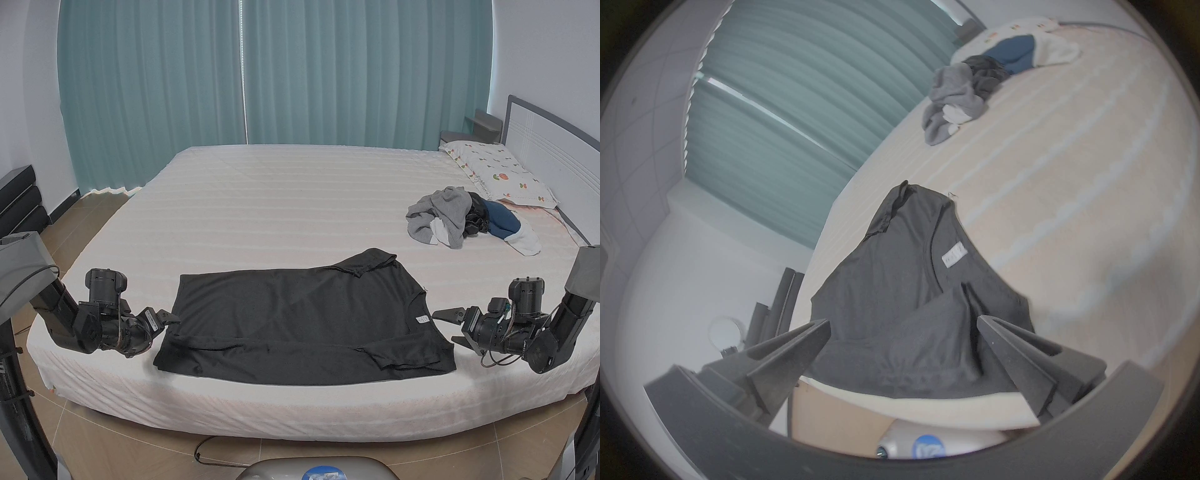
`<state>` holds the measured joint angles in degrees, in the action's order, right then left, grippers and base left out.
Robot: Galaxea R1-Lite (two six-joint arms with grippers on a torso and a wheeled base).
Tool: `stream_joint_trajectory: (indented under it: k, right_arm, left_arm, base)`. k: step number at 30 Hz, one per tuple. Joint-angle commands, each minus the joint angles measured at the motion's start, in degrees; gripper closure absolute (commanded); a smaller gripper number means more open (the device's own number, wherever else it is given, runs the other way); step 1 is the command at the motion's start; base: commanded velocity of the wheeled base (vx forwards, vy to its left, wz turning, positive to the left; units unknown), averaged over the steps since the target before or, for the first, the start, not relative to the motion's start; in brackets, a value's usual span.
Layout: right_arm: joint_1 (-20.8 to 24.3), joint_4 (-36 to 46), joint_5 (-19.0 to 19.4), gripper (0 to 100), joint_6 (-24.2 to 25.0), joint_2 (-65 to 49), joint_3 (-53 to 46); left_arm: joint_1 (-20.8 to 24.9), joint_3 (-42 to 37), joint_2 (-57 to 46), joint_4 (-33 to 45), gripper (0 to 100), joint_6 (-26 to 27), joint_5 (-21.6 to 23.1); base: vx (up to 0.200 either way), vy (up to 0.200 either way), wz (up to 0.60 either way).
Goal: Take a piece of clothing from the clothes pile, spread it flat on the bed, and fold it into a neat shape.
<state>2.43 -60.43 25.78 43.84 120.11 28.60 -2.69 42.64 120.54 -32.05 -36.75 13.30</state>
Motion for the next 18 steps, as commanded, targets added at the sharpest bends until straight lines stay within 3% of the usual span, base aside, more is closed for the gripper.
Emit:
stream_joint_trajectory:
  k: [1, 7, 10, 18]
  right_arm:
    - [0.8, 0.0, 0.1, 0, 3.4, -5.3, -4.7]
    - [1.2, -1.0, 0.4, 0, 8.8, -4.4, -7.3]
    - [1.6, -2.7, 0.1, 0, 9.2, -3.1, -7.8]
    - [2.1, -8.0, 0.1, 0, 9.2, -2.4, -10.3]
  left_arm:
    - [-0.9, -2.5, -2.9, -0.2, 0, -1.5, 2.0]
    - [-0.8, -3.4, -2.9, -0.2, 0, -2.7, 3.1]
    - [-0.7, -3.6, -2.6, -0.3, 0, -2.7, 3.2]
    - [0.0, -3.8, -1.4, 0.1, 0, -2.4, 3.1]
  base:
    - [0.2, 0.0, 0.0]
    - [0.2, 0.0, 0.0]
    - [0.2, 0.0, 0.0]
    - [0.0, 0.0, 0.0]
